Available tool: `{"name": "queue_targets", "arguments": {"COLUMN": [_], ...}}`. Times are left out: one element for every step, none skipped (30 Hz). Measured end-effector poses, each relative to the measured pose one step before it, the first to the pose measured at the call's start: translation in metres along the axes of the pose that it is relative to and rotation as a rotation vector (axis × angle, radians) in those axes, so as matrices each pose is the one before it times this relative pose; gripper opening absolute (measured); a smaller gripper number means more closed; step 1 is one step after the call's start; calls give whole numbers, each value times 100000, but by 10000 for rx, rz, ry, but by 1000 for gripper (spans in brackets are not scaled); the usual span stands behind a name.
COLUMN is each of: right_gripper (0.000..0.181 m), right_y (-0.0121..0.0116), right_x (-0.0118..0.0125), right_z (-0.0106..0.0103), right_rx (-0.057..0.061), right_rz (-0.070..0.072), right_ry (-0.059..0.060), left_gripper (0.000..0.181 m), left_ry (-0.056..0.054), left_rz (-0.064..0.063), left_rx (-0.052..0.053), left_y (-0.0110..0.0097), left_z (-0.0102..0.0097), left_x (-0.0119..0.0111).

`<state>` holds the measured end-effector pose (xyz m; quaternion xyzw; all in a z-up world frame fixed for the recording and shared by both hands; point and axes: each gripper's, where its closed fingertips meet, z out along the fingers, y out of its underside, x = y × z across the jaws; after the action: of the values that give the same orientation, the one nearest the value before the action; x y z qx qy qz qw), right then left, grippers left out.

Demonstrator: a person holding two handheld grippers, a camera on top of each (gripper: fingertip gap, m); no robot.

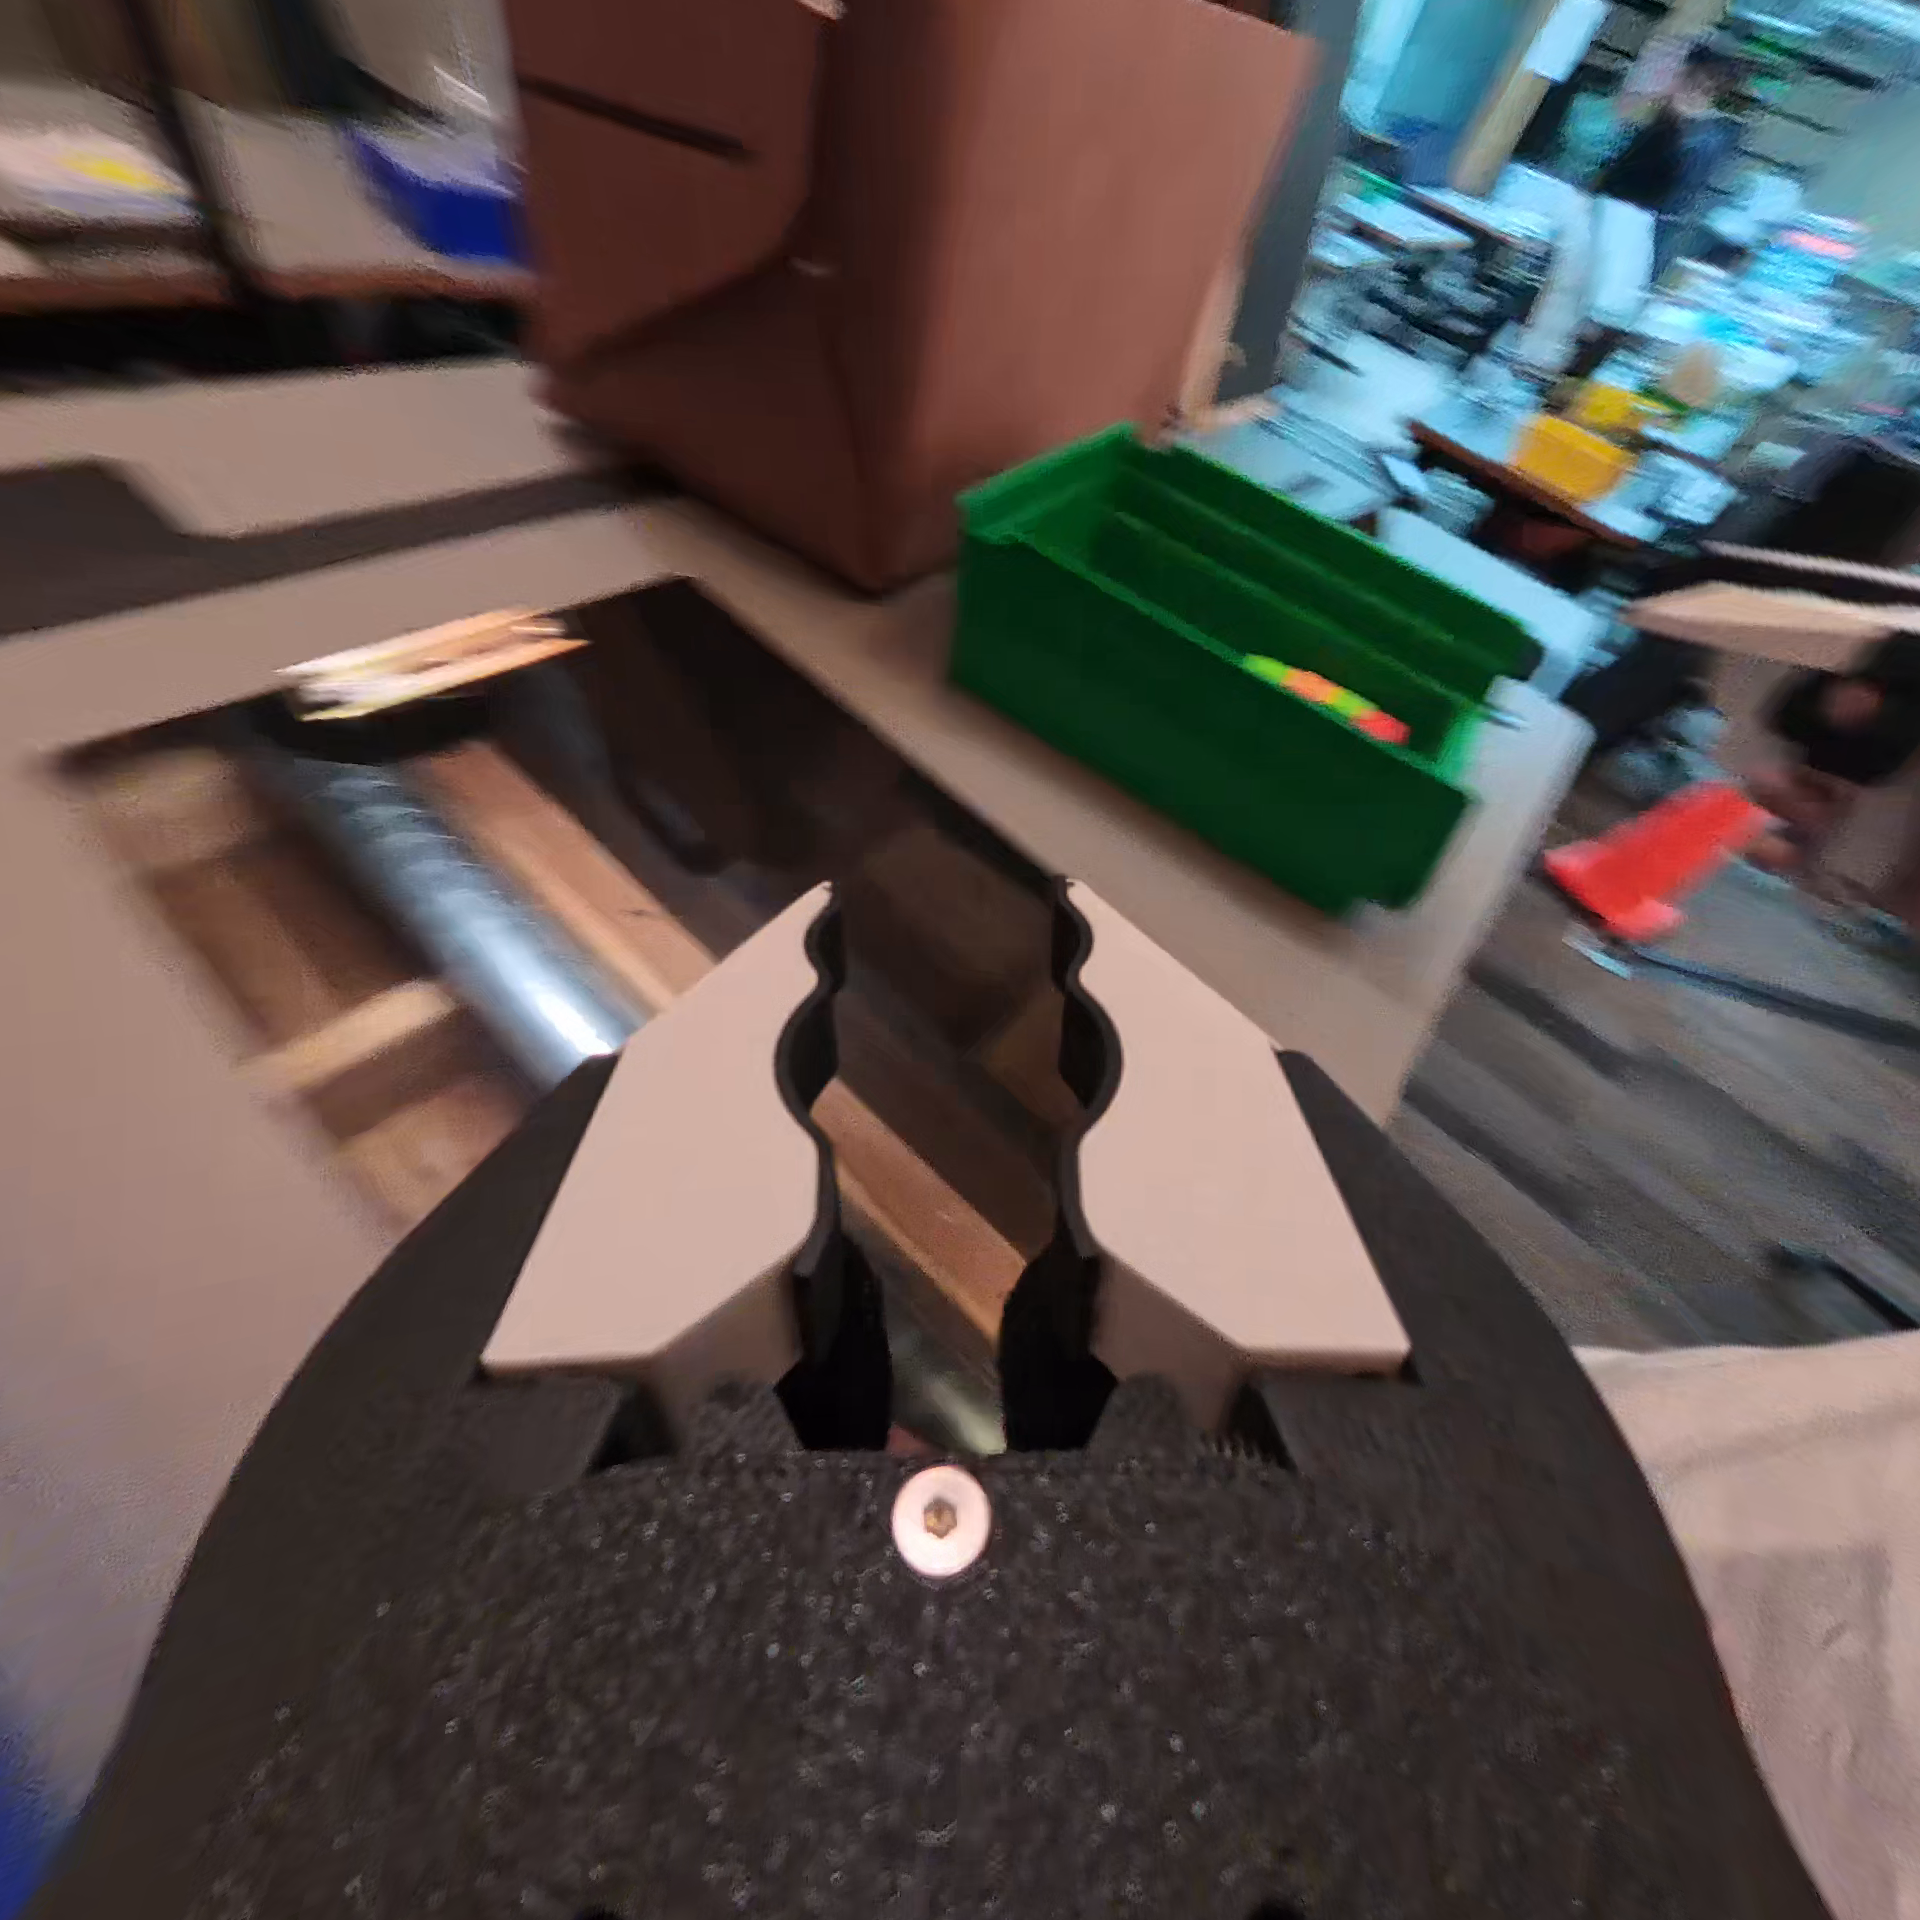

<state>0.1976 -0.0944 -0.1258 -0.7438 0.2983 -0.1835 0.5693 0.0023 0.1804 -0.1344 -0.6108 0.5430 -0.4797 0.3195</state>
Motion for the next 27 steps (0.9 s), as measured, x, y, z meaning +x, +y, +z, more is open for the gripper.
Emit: {"name": "queue_targets", "arguments": {"right_gripper": [82, 79, 78, 76, 72, 72, 70, 63, 57, 58, 58, 58, 58, 55, 48, 46, 43, 33, 26, 20, 9, 8, 6, 3, 3, 2, 2], "right_y": [-1180, -910, -461, 89, 505, 513, 318, 147, 107, 253, 510, 599, 7, -491, -258, -27, 51, 202, 163, -26, 94, 70, 153, 235, 193, 171, 115], "right_x": [2123, 1779, 1543, 1393, 1372, 1455, 1110, 1133, 717, -5, -157, 142, 181, -66, 4, 138, -11, -215, -219, -393, -581, 1, -310, -435, -338, -559, -915], "right_z": [-211, 174, 530, 830, 1072, 1240, 1338, 1397, 1500, 1613, 1659, 1592, 1412, 1280, 1178, 1033, 915, 791, 646, 456, 299, -2, -290, -497, -724, -886, -918], "right_rx": [167, 21, -188, -455, -628, -613, -511, -388, -380, -585, -835, -1057, -735, -315, -477, -575, -488, -451, -320, -98, -65, -34, -55, -84, -8, 56, 22], "right_rz": [-149, -116, -142, -159, -123, -110, -211, -98, -73, -196, -317, -451, -354, -197, -32, -22, -93, -56, -38, -26, -49, -86, -82, 107, 135, -169, -229], "right_ry": [697, 435, 244, 127, 97, 172, 11, 95, -72, -418, -461, -232, -115, -212, -151, 8, -19, -131, -133, -227, -285, 163, 4, -134, -45, -1, 20], "left_gripper": [39, 39, 39, 39, 39, 40, 40, 40, 40, 48, 59, 66, 69, 71, 72, 71, 71, 72, 73, 67, 60, 53, 42, 34, 25, 16, 12], "left_ry": [738, 361, 324, 340, 163, -28, -66, -136, -148, -183, -125, -67, -58, -26, -87, -294, -103, 115, 76, 10, -4, -52, -71, -95, -198, -456, -477], "left_rz": [-155, -267, -297, -300, -262, -154, -142, -216, -297, -469, -533, -499, -411, -334, -205, -173, -197, -228, -394, -332, -94, -144, -199, -14, 109, 418, 427], "left_rx": [-554, -446, -209, -143, -392, -600, -483, -274, -237, -273, -136, -55, -131, -294, -309, -227, -276, -265, -98, -90, -206, -267, -259, -249, -152, -20, -149], "left_y": [-338, -453, -603, -483, 57, 373, 194, -50, -134, -190, -352, -365, -189, 54, 68, 47, 145, 131, -121, -187, -92, 25, 71, 183, 208, 182, 474], "left_z": [2459, 2383, 2283, 2240, 2304, 2329, 2219, 2068, 1896, 1634, 1386, 1228, 1220, 1207, 1137, 1070, 930, 751, 387, 34, -163, -252, -365, -404, -545, -649, -612], "left_x": [2022, 1400, 1304, 1303, 1060, 814, 773, 595, 465, 280, 260, 174, -19, -105, -318, -712, -487, -216, -225, -156, -35, -120, -270, -379, -479, -663, -511]}}
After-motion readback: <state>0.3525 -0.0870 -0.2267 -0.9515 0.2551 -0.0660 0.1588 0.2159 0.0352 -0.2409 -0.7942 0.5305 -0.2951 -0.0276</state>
